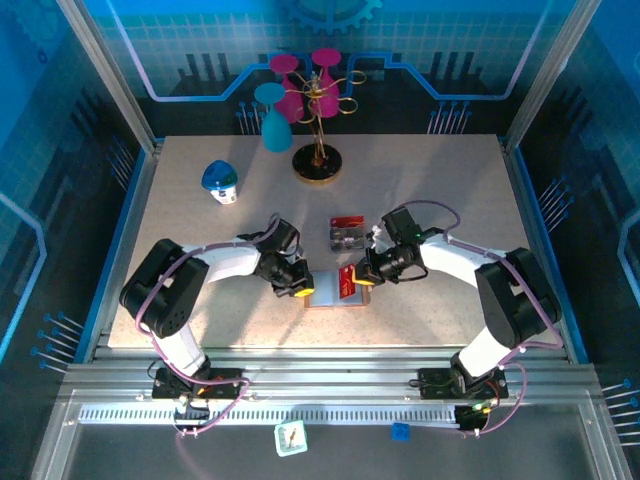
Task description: Take the credit cards out of the card holder
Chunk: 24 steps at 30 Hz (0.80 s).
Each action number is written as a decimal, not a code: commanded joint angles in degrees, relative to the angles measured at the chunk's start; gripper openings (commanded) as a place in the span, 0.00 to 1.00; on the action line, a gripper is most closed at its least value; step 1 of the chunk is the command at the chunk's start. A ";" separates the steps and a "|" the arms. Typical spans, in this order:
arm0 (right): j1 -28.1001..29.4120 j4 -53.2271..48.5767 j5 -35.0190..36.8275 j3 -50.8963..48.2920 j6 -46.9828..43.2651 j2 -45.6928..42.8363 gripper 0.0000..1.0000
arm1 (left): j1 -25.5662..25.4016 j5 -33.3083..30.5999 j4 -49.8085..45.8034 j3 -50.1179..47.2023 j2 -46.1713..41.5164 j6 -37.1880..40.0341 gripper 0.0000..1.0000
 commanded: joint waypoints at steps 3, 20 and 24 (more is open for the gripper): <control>-0.76 -5.50 1.81 3.68 -4.21 -1.96 0.00 | 0.85 -2.54 -3.14 1.41 -2.12 1.58 0.13; -0.60 -32.43 18.66 23.09 -40.41 1.46 0.00 | 3.21 -5.29 -2.22 -1.51 -9.48 1.25 0.16; -0.27 -36.05 22.50 26.54 -50.15 3.01 0.00 | 3.57 -5.17 -1.51 -2.46 -10.41 0.88 0.16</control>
